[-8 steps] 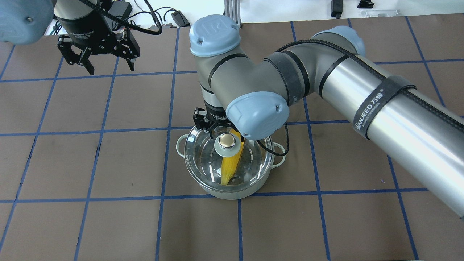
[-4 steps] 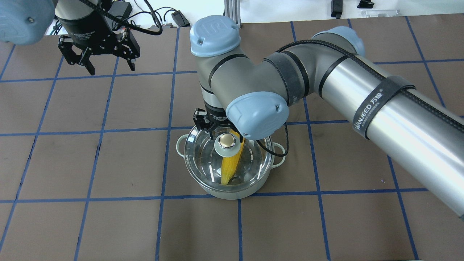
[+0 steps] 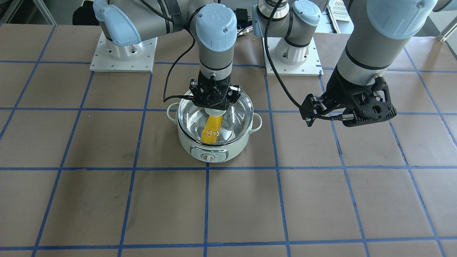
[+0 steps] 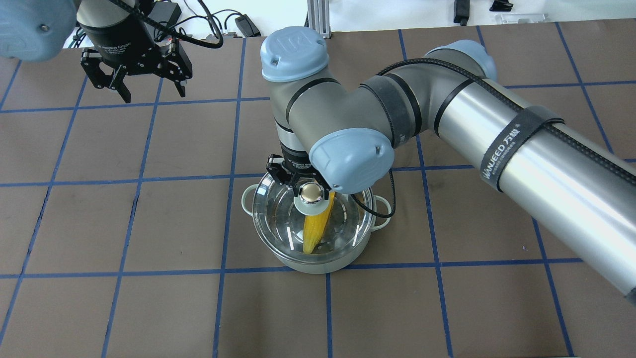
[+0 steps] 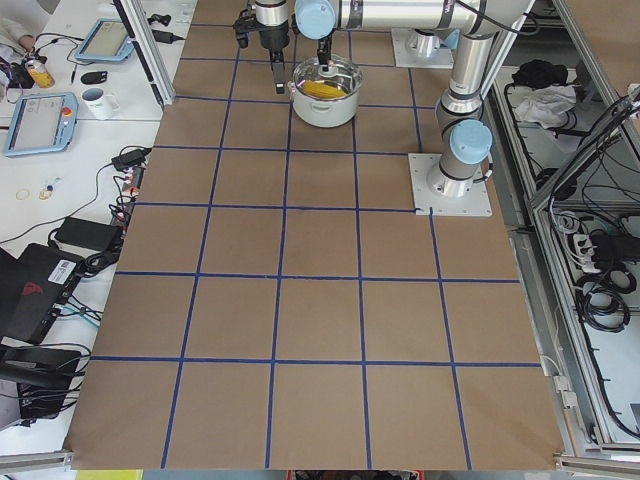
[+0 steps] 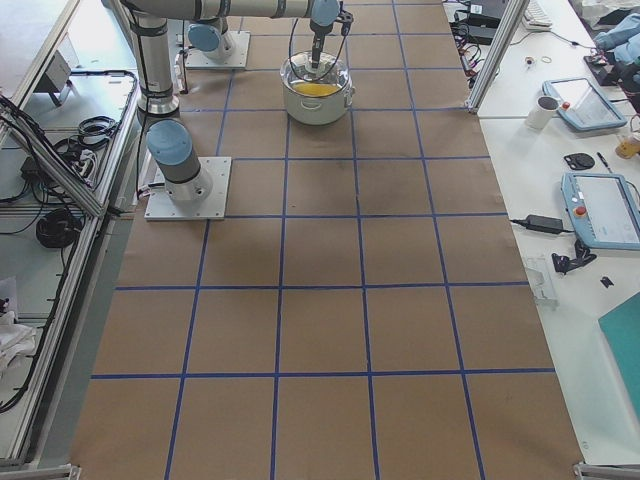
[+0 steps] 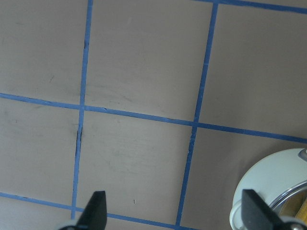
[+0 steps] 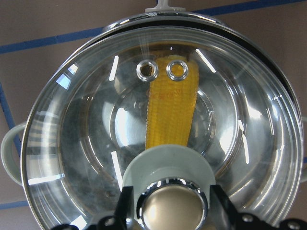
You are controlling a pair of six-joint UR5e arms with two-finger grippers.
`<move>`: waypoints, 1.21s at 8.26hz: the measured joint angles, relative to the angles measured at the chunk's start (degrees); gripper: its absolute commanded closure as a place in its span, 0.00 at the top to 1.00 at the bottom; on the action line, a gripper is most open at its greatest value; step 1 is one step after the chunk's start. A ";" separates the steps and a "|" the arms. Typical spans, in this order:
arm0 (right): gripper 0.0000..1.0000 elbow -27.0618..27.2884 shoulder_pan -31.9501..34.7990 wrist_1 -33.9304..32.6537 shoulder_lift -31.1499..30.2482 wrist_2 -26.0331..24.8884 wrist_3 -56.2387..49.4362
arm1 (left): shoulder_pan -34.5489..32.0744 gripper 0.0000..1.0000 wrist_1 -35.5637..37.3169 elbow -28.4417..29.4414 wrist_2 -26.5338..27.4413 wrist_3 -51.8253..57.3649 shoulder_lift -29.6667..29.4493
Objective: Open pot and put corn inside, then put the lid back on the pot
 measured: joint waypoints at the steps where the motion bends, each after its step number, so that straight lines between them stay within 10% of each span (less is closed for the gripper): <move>1: 0.48 0.13 0.00 -0.08 -0.02 0.00 0.01 | 0.00 1.00 0.08 0.00 0.00 0.01 -0.01; 5: 0.30 0.21 -0.08 -0.35 -0.26 -0.18 0.10 | 0.00 1.00 0.25 0.00 0.00 -0.03 -0.08; 10: 0.31 0.20 -0.09 -0.48 -0.53 -0.29 0.26 | 0.00 1.00 0.27 0.06 0.02 -0.16 -0.16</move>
